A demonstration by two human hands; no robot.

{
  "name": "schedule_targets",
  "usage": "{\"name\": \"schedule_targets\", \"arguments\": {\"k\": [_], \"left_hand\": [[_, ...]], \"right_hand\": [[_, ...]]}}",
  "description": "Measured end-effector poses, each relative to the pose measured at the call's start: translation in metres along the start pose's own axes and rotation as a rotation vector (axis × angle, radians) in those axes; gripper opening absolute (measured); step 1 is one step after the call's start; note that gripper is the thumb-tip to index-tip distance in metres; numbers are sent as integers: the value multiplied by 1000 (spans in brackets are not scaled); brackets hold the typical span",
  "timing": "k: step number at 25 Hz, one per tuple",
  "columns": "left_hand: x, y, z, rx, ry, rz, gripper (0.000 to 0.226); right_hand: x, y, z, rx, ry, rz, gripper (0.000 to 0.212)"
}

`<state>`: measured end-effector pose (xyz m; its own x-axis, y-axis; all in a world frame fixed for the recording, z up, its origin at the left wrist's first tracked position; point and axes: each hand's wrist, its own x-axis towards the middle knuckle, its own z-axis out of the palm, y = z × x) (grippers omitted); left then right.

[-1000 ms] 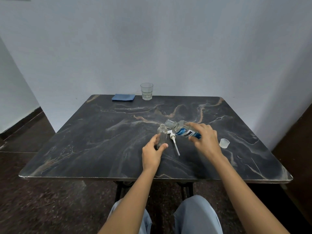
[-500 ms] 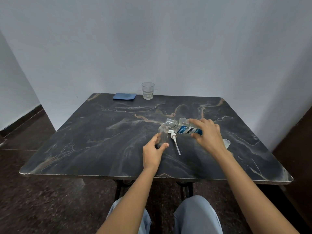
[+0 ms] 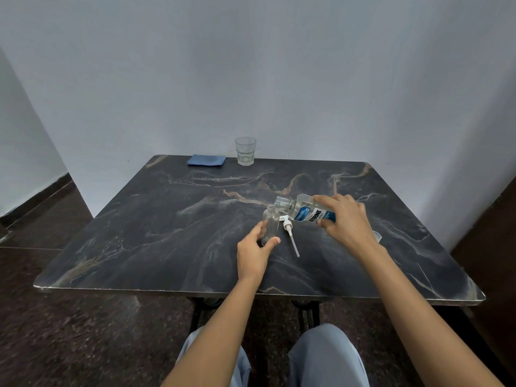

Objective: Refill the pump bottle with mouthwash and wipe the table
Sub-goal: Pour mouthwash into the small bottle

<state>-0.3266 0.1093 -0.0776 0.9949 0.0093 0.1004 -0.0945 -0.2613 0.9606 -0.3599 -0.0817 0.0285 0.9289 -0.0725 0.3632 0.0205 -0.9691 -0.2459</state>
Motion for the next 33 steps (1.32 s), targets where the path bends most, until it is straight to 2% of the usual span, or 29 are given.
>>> {"name": "schedule_targets", "arguments": {"k": [13, 33], "left_hand": [[0, -1, 0, -2, -4, -6, 59], [-4, 6, -2, 30, -1, 3, 56]], "right_hand": [[5, -4, -9, -82, -53, 11, 54], [4, -8, -12, -77, -82, 32, 56]]}}
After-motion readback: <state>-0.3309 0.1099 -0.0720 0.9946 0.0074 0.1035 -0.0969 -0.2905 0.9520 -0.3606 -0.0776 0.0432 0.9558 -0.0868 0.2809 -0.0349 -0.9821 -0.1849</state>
